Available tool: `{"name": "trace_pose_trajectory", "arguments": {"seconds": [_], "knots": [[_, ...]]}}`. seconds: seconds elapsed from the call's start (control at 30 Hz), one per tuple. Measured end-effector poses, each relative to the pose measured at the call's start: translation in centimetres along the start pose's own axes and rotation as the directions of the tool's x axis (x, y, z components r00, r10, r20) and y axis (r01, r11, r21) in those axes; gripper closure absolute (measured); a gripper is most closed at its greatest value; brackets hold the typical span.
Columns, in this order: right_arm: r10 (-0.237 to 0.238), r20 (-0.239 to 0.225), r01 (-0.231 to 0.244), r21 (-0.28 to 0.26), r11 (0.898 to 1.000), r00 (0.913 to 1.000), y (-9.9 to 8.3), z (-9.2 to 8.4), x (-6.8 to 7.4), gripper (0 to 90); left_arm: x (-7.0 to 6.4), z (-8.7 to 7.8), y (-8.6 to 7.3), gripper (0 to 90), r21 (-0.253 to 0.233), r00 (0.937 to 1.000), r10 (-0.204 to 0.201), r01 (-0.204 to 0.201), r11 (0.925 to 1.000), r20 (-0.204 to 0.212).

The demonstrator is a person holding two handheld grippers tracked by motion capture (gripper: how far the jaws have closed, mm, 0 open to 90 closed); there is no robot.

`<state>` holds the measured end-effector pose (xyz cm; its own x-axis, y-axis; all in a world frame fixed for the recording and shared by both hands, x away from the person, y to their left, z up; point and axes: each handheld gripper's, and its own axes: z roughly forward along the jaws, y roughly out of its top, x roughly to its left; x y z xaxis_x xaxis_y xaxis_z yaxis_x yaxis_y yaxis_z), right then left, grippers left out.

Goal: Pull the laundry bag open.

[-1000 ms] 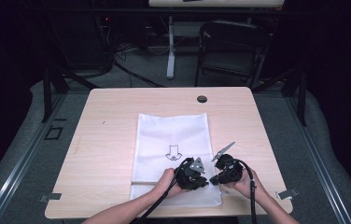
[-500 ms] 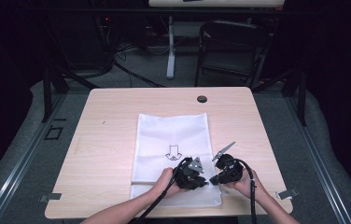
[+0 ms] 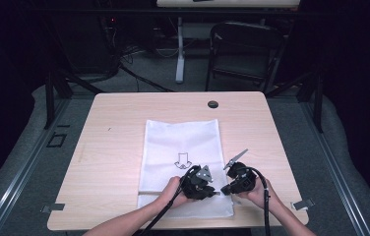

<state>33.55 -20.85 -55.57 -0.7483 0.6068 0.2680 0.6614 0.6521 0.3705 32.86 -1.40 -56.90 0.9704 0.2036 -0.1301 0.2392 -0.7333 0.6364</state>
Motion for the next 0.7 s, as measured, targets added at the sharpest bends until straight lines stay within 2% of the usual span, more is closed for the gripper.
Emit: {"name": "trace_pose_trajectory", "arguments": {"seconds": [0.03,0.07,0.13,0.17,0.2,0.3,0.33,0.37,0.43,0.47,0.5,0.53,0.57,0.6,0.63,0.7], "knots": [[0.004,-0.004,-0.004,-0.006,1.000,1.0000,0.0,0.1,0.0,90.0,-0.1,-0.1,0.1,82.3,0.013,0.9999,0.004,-0.004,0.9999,-0.011],[-0.003,0.006,0.003,0.000,1.000,1.0000,0.0,0.0,0.0,90.0,0.0,0.0,0.1,82.3,0.002,1.0000,0.003,-0.003,1.0000,-0.002],[-0.005,-0.011,0.005,-0.004,1.000,0.9999,0.0,0.1,0.1,90.0,0.0,-0.2,0.1,82.3,0.012,1.0000,0.001,-0.001,0.9999,0.002],[-0.010,-0.003,0.010,0.005,1.000,0.9999,0.1,0.0,0.0,90.0,0.1,-0.4,0.0,82.3,0.018,1.0000,0.002,-0.002,0.9998,0.008],[-0.007,0.010,0.007,-0.002,1.000,0.9999,0.0,0.1,0.1,90.0,0.2,-0.5,-0.1,82.3,0.019,1.0000,-0.005,0.005,0.9998,0.006],[0.009,0.006,-0.009,-0.008,1.000,0.9999,0.0,0.1,0.0,90.0,0.1,-0.4,-0.3,82.3,0.009,0.9999,-0.008,0.008,0.9999,0.006],[-0.032,0.002,0.032,0.034,0.999,0.9995,0.2,-0.2,-0.2,90.0,0.0,-0.4,-0.3,82.3,0.018,1.0000,0.001,-0.001,0.9998,-0.007],[-0.034,0.013,0.033,0.032,0.999,0.9994,0.1,-0.2,-0.1,90.0,0.0,-0.4,-0.3,82.3,0.007,1.0000,-0.002,0.002,1.0000,-0.001],[-0.022,0.008,0.021,0.019,1.000,0.9997,0.0,-0.1,0.0,90.0,-0.1,-0.6,-0.3,82.3,0.028,0.9997,0.008,-0.007,0.9996,-0.022],[-0.025,0.011,0.025,0.022,0.999,0.9996,0.0,-0.2,0.0,90.0,-0.1,-0.7,-0.4,82.3,0.015,1.0000,0.004,-0.004,0.9999,-0.005],[-0.032,0.012,0.031,0.027,0.999,0.9994,0.0,-0.2,0.0,90.0,0.0,-0.9,-0.5,82.3,0.015,1.0000,0.003,-0.003,0.9999,-0.009],[0.000,0.009,0.000,-0.013,1.000,1.0000,-0.1,0.1,0.2,90.0,0.1,-1.1,-0.6,82.3,0.023,1.0000,-0.004,0.004,0.9997,-0.007],[-0.010,0.010,0.010,0.003,1.000,0.9999,-0.1,0.0,0.1,90.0,0.0,-1.1,-0.7,82.3,0.019,0.9999,-0.006,0.006,0.9998,-0.013],[-0.005,-0.008,0.005,-0.006,1.000,1.0000,-0.1,0.0,0.1,90.0,-0.1,-1.2,-0.8,82.3,0.021,0.9998,0.001,-0.001,0.9998,-0.019],[0.008,0.000,-0.008,-0.021,1.000,1.0000,-0.2,0.1,0.2,90.0,-0.1,-1.3,-0.9,82.3,0.028,0.9996,0.005,-0.004,0.9996,-0.027],[-0.013,0.010,0.013,0.003,1.000,0.9999,-0.1,0.0,0.1,90.0,0.1,-1.4,-1.0,82.3,0.021,0.9999,-0.002,0.003,0.9998,-0.016]]}}
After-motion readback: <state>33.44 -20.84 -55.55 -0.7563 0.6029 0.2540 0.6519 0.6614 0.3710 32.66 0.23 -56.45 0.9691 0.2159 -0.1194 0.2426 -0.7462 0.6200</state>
